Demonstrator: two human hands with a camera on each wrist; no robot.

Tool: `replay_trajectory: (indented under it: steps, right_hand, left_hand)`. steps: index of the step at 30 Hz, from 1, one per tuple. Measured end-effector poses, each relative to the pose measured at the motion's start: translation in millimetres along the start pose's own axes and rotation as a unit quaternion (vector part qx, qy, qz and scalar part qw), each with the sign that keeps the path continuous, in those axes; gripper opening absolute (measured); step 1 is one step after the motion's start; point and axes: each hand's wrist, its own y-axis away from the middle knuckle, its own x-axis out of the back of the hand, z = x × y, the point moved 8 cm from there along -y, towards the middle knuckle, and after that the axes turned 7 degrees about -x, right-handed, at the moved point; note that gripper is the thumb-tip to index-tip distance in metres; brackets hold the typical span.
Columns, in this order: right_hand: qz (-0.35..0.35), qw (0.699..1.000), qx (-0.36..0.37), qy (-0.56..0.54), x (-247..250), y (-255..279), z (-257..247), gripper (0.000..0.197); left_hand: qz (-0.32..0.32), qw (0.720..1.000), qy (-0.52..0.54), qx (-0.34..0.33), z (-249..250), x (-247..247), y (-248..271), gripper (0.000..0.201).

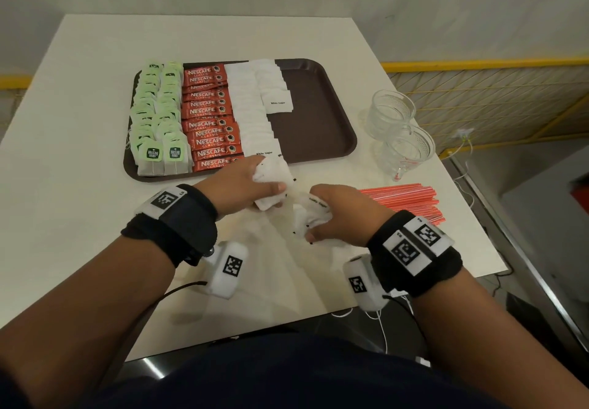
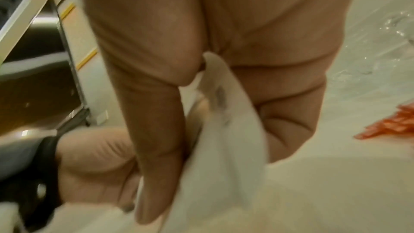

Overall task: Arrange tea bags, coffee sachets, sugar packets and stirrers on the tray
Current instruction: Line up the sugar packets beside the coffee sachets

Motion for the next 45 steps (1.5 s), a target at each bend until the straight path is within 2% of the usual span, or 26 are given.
replay_trajectory:
  steps: [5, 9, 12, 14, 16, 20, 25, 31, 34, 41, 45]
  right_hand:
    - [0.025, 0.975, 0.055, -0.212, 44.5, 0.2, -30.4, 0.041]
    - [0.106, 0.979, 0.087, -0.15, 67.4, -28.3, -54.4, 0.043]
    - [0.105, 0.985, 0.076, -0.117, 66.1, -55.5, -64.9, 0.044]
    - [0.087, 0.988, 0.067, -0.109, 62.1, -70.2, -71.7, 0.043]
    - [0.06, 0.991, 0.063, -0.105, 58.2, -82.9, -78.0, 0.039]
    - [0.01, 0.987, 0.052, -0.152, 59.4, -97.6, -81.0, 0.037]
    - [-0.005, 0.981, 0.028, -0.194, 60.8, -115.3, -85.3, 0.038]
    - [-0.019, 0.988, 0.038, -0.149, 60.5, -136.2, -97.5, 0.042]
    - [-0.035, 0.983, 0.053, -0.173, 64.4, -139.4, -99.5, 0.036]
    - [-0.023, 0.94, -0.006, -0.34, 71.7, -165.4, -78.5, 0.026]
    - [0.058, 0.907, -0.042, -0.415, 101.7, -174.0, -60.2, 0.031]
  left_hand:
    - [0.014, 0.988, 0.15, 0.023, 13.1, 7.8, 2.5, 0.022]
    - [0.013, 0.941, 0.338, 0.027, 25.0, 11.6, 2.3, 0.031]
    - [0.049, 0.918, 0.393, 0.023, 25.1, 25.2, -1.0, 0.033]
    - [0.059, 0.918, 0.392, 0.015, 24.7, 32.9, -2.5, 0.034]
    - [0.057, 0.931, 0.36, -0.002, 22.7, 41.8, -4.9, 0.039]
    - [0.048, 0.948, 0.314, -0.033, 21.0, 54.3, -6.4, 0.053]
    - [0.062, 0.954, 0.288, -0.046, 18.3, 72.5, -13.0, 0.043]
    - [0.112, 0.941, 0.319, -0.024, 4.4, 87.7, -28.8, 0.043]
    - [0.134, 0.932, 0.337, -0.026, 0.0, 96.7, -35.1, 0.044]
    - [0.172, 0.928, 0.328, -0.043, 1.1, 115.3, -48.7, 0.039]
    - [0.185, 0.926, 0.327, -0.042, 2.7, 123.8, -55.1, 0.036]
